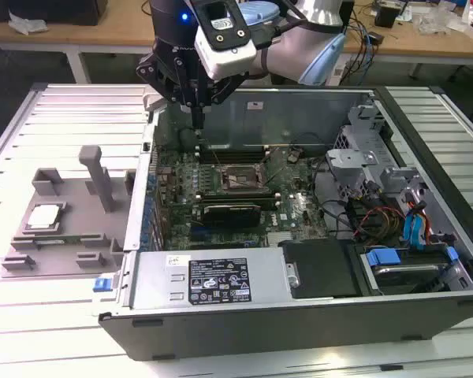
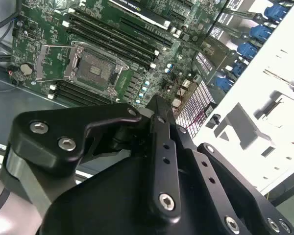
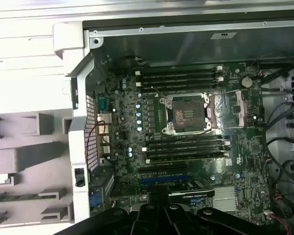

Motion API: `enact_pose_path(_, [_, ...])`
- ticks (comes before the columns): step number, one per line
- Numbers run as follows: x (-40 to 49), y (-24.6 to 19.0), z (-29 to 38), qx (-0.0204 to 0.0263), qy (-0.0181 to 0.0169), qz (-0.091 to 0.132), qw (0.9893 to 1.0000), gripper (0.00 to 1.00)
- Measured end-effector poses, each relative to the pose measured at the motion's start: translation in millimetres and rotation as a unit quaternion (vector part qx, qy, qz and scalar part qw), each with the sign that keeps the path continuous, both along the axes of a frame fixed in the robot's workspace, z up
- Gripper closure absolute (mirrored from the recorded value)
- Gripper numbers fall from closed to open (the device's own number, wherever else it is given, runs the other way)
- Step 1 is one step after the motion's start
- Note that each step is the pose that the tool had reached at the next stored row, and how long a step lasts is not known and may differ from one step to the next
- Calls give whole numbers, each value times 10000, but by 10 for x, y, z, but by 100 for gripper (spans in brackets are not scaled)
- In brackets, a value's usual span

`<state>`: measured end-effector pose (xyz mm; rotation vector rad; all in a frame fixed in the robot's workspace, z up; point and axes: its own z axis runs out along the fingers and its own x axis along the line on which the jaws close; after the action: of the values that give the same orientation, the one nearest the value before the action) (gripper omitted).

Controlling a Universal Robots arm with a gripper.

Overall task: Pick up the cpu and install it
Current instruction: 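Reach for the cpu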

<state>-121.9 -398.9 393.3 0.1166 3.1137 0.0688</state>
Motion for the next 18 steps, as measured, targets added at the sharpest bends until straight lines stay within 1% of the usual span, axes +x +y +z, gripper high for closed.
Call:
enact_pose_path(8, [0, 0, 0, 0, 0, 0, 10000, 89])
enact_pose_path(11, [-24, 0, 0, 0, 0, 0, 10000, 89])
enact_pose_path(18, [-42, 0, 0, 0, 0, 0, 10000, 89])
